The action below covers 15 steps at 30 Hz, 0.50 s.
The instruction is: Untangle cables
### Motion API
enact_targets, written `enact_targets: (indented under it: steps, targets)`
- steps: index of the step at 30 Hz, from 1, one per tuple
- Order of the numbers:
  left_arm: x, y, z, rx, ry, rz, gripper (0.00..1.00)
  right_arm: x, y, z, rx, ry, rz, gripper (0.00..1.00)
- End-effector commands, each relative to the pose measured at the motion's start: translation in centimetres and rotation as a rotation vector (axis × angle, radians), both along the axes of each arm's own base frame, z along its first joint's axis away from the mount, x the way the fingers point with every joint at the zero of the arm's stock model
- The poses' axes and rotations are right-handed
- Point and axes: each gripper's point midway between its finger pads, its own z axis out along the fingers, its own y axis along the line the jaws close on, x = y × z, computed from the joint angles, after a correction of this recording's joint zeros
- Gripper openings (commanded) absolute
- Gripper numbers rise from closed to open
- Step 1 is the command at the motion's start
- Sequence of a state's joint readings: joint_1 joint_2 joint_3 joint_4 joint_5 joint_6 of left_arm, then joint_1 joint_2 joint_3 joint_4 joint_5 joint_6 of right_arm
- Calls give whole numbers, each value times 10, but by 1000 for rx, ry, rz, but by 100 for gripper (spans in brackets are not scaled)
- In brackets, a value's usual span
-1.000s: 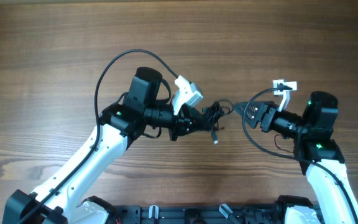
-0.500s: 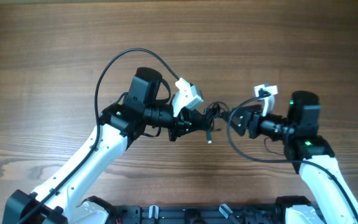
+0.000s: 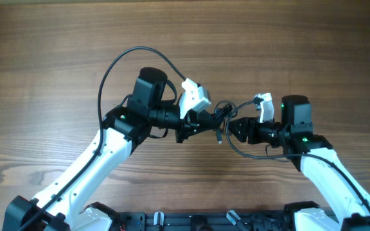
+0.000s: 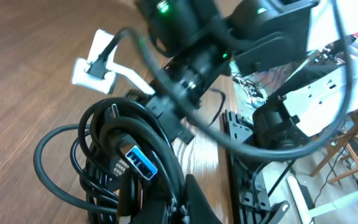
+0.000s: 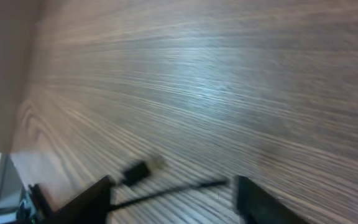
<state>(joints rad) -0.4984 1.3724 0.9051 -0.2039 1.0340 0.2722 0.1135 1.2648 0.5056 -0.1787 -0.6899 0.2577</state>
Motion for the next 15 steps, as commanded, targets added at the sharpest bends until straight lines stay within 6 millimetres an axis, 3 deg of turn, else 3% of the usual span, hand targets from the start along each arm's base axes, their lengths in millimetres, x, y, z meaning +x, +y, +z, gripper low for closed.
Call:
enact_targets:
  steps: [1,4,8,12,15]
  targets:
    - [-5,1,11,-34,-7,-24,4,6,-3,-4,-24,6,-25,83]
    - [0,4,11,-26,61,17,4,7,-3,1,-26,-20,-20,91]
    - [14,13,5,4,172,118,4,8,-8,12,-47,-97,9,93]
    - [20,23,1,17,207,151,4,-10,-7,34,-36,-232,159,94]
    - [13,24,1,-16,259,95,4,-32,-1,65,31,-405,307,93]
